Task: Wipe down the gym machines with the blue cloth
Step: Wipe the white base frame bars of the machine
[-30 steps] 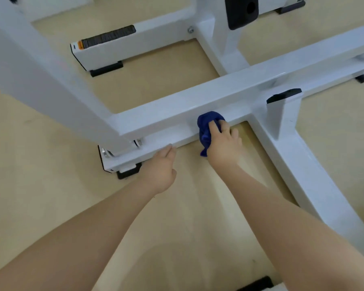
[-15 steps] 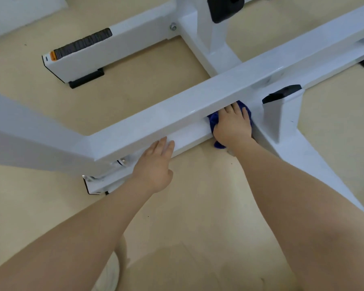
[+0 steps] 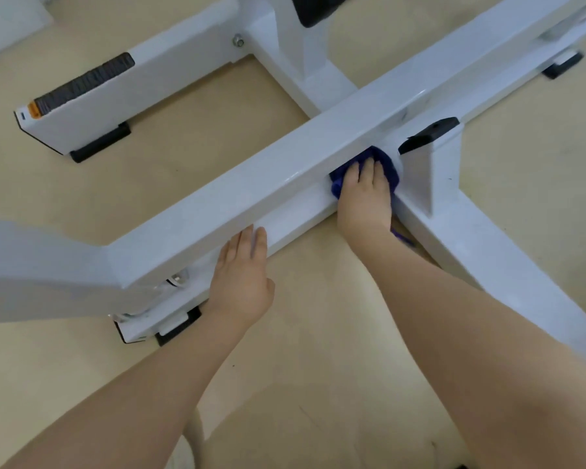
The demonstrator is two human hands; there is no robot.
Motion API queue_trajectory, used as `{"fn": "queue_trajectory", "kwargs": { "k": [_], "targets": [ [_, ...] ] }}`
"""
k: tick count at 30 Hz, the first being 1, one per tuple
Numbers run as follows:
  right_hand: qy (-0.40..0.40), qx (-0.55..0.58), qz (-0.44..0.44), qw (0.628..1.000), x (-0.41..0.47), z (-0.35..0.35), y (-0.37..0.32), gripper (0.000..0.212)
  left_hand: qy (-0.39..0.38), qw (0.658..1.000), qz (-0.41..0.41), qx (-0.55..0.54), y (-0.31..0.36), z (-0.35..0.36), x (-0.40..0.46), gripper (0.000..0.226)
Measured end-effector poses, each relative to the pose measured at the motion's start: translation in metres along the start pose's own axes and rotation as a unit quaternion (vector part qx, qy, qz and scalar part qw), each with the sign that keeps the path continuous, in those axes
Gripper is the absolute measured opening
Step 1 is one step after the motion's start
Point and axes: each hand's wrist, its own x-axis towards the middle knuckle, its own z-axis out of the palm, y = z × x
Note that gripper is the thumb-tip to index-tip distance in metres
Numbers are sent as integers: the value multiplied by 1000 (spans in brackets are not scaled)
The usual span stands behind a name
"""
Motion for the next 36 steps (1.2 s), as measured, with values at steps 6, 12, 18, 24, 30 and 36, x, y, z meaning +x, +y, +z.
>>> {"fn": "queue_trajectory", "kwargs": {
  "k": [6,12,18,24,30,36],
  "targets": [
    [-31,78,-19,996,-6,-21,6,67,12,999,37,-23,5,5,-5,80],
    [52,359,59,930,-102,-25,18,58,-11,990,137,-38,46,-2,6,81],
    [143,314,230,910,-101,-49,101,62,-43,978,197,-55,109,-12,44,80],
    [-76,138,154,976,-69,-21,93,83,-29,979,199,-27,137,-16,64,76],
    [-73,71,118,988,-90,-25,117,60,-90,971,221,23,151,-13,63,67],
    [-130,33,132,982,-132,-30,136,54,-59,972,225,-27,153,-3,53,78]
  ]
}}
